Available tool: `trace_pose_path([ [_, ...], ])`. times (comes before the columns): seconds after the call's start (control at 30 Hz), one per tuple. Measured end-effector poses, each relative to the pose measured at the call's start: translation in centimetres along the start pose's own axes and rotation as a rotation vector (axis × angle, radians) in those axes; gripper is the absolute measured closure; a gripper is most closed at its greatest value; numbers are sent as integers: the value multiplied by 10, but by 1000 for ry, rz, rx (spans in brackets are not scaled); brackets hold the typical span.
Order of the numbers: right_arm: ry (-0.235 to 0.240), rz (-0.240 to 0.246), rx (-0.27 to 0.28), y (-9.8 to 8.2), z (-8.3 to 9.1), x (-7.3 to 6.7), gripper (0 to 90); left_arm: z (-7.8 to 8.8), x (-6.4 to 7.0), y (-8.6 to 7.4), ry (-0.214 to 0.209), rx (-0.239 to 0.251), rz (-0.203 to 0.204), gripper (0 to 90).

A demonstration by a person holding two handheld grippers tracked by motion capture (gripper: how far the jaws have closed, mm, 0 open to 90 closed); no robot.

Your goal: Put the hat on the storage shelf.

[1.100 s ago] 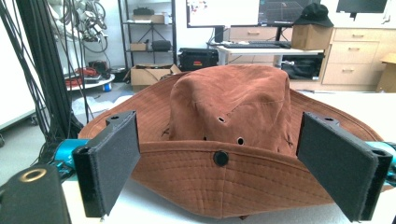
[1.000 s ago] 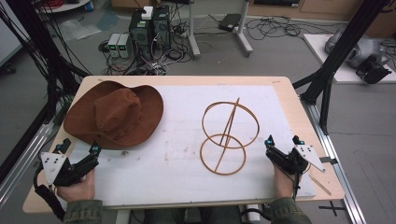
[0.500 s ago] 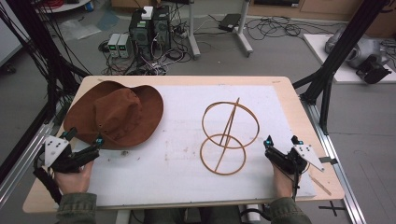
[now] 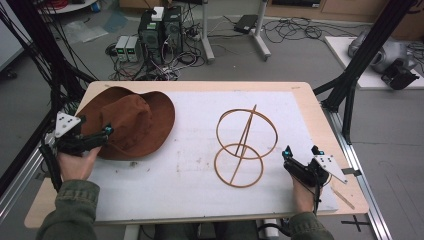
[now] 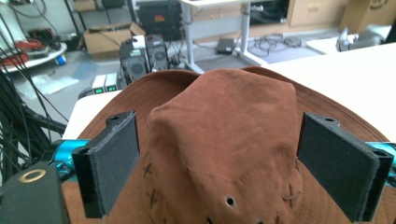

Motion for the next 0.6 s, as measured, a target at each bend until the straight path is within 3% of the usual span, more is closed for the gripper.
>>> trace_pose_path([
  [0.03,3,3,1,0,0,0,47,-2,-1,1,-3,-10,-3,135],
  [0.07,3,3,-2,0,0,0,47,-10,-4,1,-23,-60,10,134],
  [0.23,7,4,-4,-1,-1,-1,47,-19,3,-7,-50,-132,13,130],
  [0.3,9,4,-7,-1,-1,0,47,-21,9,-12,-44,-129,11,129],
  [0.43,10,-8,-6,-1,-1,0,47,-25,13,-26,-31,-151,45,129],
  [0.6,12,-27,-4,-1,-1,1,47,-27,9,-38,-4,-199,63,129],
])
Point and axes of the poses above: each handheld gripper's, and its own axes: z roughly backward along the jaws, y roughly out of its top, x roughly to its right, the point moved 3 cm from there along -z, roughly forward along the jaws, and after that the axes turned 7 degrees about x, right-handed, at the moved point
